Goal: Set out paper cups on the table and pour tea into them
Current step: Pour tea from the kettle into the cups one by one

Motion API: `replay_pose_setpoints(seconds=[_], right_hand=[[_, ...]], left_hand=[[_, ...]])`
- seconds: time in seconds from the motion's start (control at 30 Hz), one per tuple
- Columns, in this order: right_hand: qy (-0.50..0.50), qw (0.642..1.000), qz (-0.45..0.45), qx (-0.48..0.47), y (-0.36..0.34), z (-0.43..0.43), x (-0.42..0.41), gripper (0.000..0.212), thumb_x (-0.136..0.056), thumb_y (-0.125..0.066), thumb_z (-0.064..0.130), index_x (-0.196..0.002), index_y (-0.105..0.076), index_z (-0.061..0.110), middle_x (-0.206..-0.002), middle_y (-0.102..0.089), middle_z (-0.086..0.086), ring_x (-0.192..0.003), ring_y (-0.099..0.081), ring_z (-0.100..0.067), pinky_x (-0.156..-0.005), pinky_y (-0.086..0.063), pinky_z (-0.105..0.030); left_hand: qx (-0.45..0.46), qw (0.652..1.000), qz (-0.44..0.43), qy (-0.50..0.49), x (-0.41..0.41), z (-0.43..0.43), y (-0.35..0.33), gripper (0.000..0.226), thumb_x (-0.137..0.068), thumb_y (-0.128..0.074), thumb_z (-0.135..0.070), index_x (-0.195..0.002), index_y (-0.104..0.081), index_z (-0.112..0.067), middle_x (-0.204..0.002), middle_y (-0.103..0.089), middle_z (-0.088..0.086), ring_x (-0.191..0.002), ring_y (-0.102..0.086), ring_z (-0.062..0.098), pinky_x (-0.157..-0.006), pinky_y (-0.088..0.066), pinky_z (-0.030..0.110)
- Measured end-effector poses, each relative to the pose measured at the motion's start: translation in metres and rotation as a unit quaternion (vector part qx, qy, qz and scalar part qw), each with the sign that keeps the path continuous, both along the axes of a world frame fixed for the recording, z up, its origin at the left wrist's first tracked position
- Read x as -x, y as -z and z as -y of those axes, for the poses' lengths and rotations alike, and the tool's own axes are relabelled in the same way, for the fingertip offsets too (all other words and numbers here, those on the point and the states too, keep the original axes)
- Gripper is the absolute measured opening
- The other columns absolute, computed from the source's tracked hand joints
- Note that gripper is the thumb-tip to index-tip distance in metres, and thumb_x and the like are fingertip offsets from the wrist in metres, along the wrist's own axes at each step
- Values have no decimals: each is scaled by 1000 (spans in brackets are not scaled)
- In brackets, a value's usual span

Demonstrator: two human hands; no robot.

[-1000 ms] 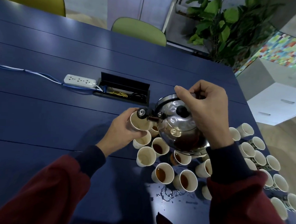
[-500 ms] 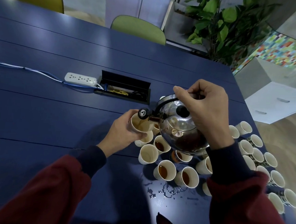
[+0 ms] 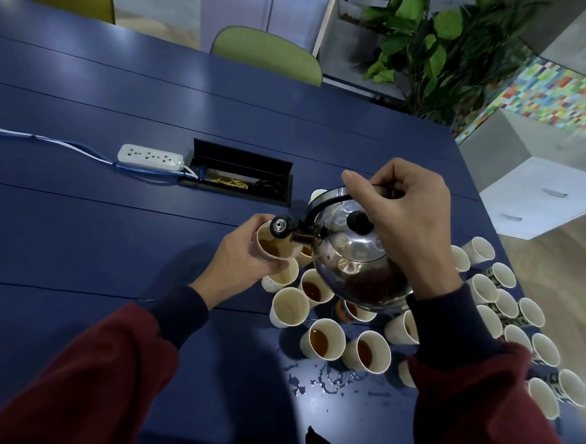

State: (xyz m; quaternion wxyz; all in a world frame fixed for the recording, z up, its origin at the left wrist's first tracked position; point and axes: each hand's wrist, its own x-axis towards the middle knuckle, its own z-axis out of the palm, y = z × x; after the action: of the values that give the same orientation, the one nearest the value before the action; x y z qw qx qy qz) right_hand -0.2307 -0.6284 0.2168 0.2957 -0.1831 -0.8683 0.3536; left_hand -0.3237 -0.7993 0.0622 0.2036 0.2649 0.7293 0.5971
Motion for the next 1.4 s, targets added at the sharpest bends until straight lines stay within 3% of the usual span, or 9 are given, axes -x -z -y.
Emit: replay_pose_setpoints(seconds=[0.27, 0.4, 0.5, 0.67, 0.83, 1.03, 1.17, 1.33, 1.4], right_hand=[[-12, 999, -1, 37, 1, -40, 11, 44, -84, -78, 38, -62, -54, 9, -49, -46, 12, -51, -42, -5, -56, -37, -23], [-18, 988, -31, 151, 5, -69, 23, 46, -86, -79, 34, -63, -53, 3, -56, -46, 1, -57, -43, -12, -58, -39, -28], [-17, 967, -49, 249, 11, -92, 28, 33, -88, -77, 33, -70, -65, 7, -66, -57, -6, -65, -53, -20, -66, -45, -34], [-5, 950, -44, 310, 22, -123, 38, 32, -87, -76, 38, -78, -75, 8, -77, -64, -14, -74, -60, -25, -73, -50, -37], [-9, 954, -15, 300, 34, -147, 48, 40, -85, -78, 43, -57, -65, 17, -68, -40, -15, -68, -37, -28, -72, -39, -38], [-22, 959, 4, 283, 47, -165, 52, 30, -91, -72, 34, -66, -70, 18, -53, -52, 13, -56, -47, -5, -64, -41, -21], [-29, 964, 12, 263, 53, -169, 50, 31, -90, -74, 36, -72, -73, 11, -62, -56, -1, -64, -50, -14, -67, -43, -30], [-35, 967, 13, 251, 53, -162, 48, 32, -92, -72, 33, -68, -68, 12, -58, -52, 2, -60, -47, -11, -61, -42, -23], [-36, 970, 15, 242, 52, -158, 45, 32, -93, -71, 33, -70, -68, 11, -59, -52, -1, -59, -46, -12, -59, -42, -23]], left_hand=[[-9, 1000, 15, -22, 5, -34, 3, 57, -73, -87, -12, -121, -59, -25, -107, -71, -10, -100, -65, 1, -79, -46, 9], [-7, 999, 23, -48, 16, -57, 5, 59, -72, -88, -13, -120, -57, -26, -107, -69, -11, -100, -64, 1, -80, -47, 11], [13, 998, 7, -66, 34, -74, 7, 61, -69, -87, -23, -120, -54, -31, -107, -67, -12, -100, -63, 3, -83, -51, 19], [56, 995, -37, -80, 75, -106, 13, 56, -69, -88, -23, -115, -56, -27, -104, -67, -12, -95, -62, 3, -80, -49, 19], [168, 981, -84, -52, 111, -130, 44, 57, -68, -86, -33, -115, -54, -28, -104, -65, -5, -97, -60, 17, -81, -49, 33], [256, 962, -92, -34, 127, -140, 79, 60, -70, -85, -26, -119, -52, -18, -108, -63, 3, -97, -59, 24, -79, -48, 36], [275, 956, -100, -31, 128, -139, 96, 63, -69, -87, -31, -118, -51, -17, -115, -59, 5, -103, -56, 25, -83, -47, 38], [265, 961, -55, -54, 125, -123, 94, 99, -64, -90, -48, -142, -38, -17, -138, -51, 6, -126, -50, 23, -99, -42, 35], [245, 964, -41, -93, 119, -108, 84, 95, -71, -85, -51, -145, -37, -17, -140, -51, 6, -127, -50, 22, -105, -43, 42]])
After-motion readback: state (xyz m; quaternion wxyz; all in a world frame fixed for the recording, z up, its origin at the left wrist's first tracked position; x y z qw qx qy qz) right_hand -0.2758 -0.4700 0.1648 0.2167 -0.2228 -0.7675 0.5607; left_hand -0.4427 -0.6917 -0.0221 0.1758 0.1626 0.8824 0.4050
